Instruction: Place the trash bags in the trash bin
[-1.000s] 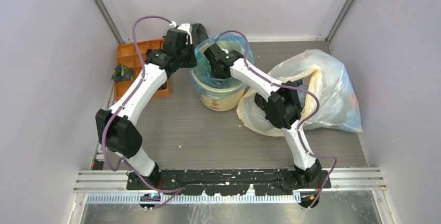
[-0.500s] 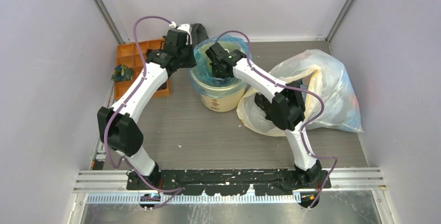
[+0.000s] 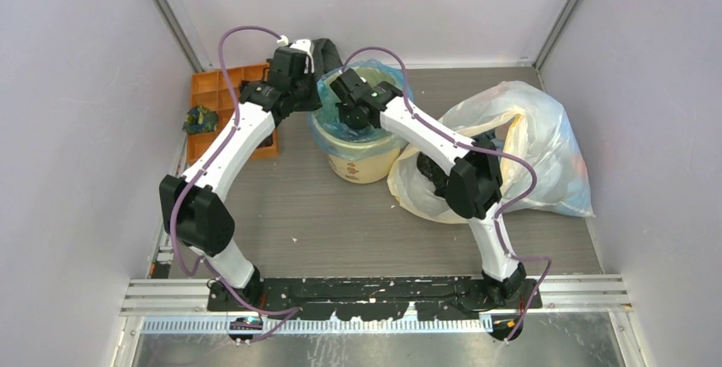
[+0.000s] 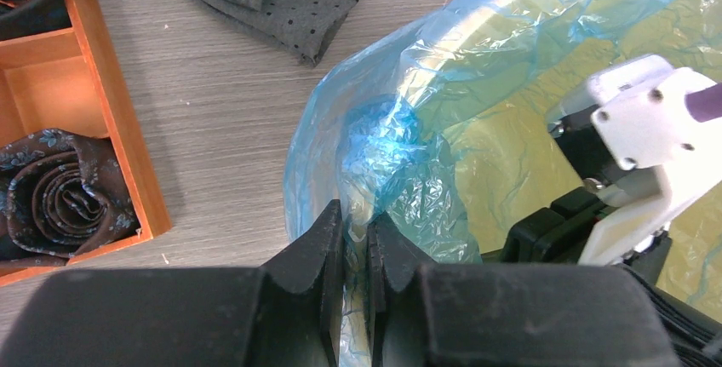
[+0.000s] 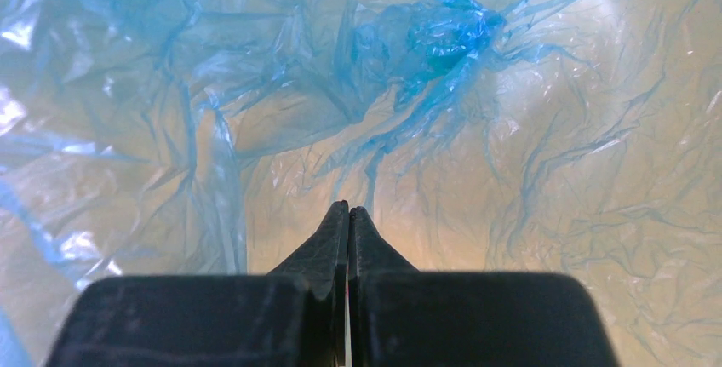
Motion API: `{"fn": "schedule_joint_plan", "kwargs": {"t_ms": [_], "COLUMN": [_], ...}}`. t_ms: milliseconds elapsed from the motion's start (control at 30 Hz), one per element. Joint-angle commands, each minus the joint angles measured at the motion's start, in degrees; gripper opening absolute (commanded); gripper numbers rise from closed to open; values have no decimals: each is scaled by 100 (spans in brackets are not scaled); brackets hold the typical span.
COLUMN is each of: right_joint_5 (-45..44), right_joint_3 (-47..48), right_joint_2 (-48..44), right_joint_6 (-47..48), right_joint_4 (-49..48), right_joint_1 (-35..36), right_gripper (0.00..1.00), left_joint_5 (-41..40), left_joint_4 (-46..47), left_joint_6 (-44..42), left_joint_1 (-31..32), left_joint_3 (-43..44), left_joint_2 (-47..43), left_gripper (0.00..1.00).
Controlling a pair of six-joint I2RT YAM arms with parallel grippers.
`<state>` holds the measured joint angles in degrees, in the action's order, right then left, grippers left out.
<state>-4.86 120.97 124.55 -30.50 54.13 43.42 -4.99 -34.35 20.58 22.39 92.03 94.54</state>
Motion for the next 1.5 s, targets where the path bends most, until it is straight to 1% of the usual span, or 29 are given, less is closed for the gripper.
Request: {"fn": "schedule_joint_plan", "kwargs": {"t_ms": [0,433,667,733,933,1200,1333,1467], "right_joint_5": [-139,-400,-441,-475,-646,-1389,-1542,-1629], "right_joint_3": [208,164,373,291,-368,-453,-682,-800], "right_joint_2": [-533,-781,-591,-551,-719,-761,-874,-864], "right_joint_6": [51,56,-13,-17,75,560,794,816], "right_joint_4": [-7,-137,-202,-232,-583,-576,-773,-823], "right_joint_1": [-8,-9,-8,-9,118,403,610,632], "right_gripper": [1,1,1,1,1,1,1,1], "left_joint_5": [86,124,243,245,259,246,236,251], "left_joint_4": [169,169,252,244,247,248,249,249], "left_joint_6": [78,52,43,35,21,9,-10,-8], "left_joint_1": [-7,-6,-7,-7,-7,-7,-7,-9], "left_joint_3": [280,254,143,140,158,164,166,171], "left_joint_2": [-58,-115,-200,-216,-198,-189,-161,-156], "left_gripper": [1,0,1,1,0,1,1,0]}}
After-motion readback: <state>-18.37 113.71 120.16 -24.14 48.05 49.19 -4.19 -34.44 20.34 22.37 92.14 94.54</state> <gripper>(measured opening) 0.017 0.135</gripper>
